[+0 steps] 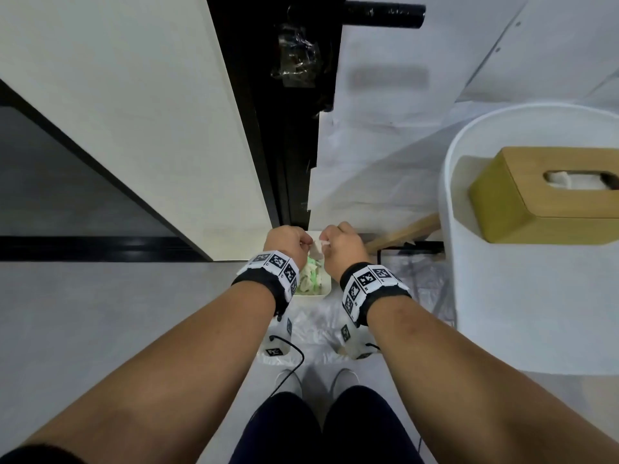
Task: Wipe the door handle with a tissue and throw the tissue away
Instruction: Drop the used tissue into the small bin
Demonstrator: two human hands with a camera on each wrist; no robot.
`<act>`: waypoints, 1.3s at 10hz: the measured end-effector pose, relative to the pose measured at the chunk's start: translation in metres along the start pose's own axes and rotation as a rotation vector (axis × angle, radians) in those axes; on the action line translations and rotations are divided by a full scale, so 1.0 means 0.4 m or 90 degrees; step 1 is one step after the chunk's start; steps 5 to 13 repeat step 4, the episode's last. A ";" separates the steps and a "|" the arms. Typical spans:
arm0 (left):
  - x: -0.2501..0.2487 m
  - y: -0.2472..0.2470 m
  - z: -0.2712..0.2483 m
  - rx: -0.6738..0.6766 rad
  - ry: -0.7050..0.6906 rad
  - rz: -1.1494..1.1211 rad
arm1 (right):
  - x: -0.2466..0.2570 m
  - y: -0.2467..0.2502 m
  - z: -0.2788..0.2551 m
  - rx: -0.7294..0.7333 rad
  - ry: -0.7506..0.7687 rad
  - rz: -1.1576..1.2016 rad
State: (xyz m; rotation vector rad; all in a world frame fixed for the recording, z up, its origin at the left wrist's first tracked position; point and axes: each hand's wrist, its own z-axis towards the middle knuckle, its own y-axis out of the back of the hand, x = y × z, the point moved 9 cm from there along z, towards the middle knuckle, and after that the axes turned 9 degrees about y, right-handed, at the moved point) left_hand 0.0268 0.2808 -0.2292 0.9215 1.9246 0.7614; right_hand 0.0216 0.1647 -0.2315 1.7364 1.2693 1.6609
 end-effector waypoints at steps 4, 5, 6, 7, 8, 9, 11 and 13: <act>0.060 -0.118 0.087 0.040 0.054 0.054 | -0.111 -0.110 0.061 0.077 -0.055 -0.003; 0.060 -0.118 0.087 0.040 0.054 0.054 | -0.111 -0.110 0.061 0.077 -0.055 -0.003; 0.060 -0.118 0.087 0.040 0.054 0.054 | -0.111 -0.110 0.061 0.077 -0.055 -0.003; 0.060 -0.118 0.087 0.040 0.054 0.054 | -0.111 -0.110 0.061 0.077 -0.055 -0.003; 0.060 -0.118 0.087 0.040 0.054 0.054 | -0.111 -0.110 0.061 0.077 -0.055 -0.003; 0.060 -0.118 0.087 0.040 0.054 0.054 | -0.111 -0.110 0.061 0.077 -0.055 -0.003; 0.060 -0.118 0.087 0.040 0.054 0.054 | -0.111 -0.110 0.061 0.077 -0.055 -0.003; 0.060 -0.118 0.087 0.040 0.054 0.054 | -0.111 -0.110 0.061 0.077 -0.055 -0.003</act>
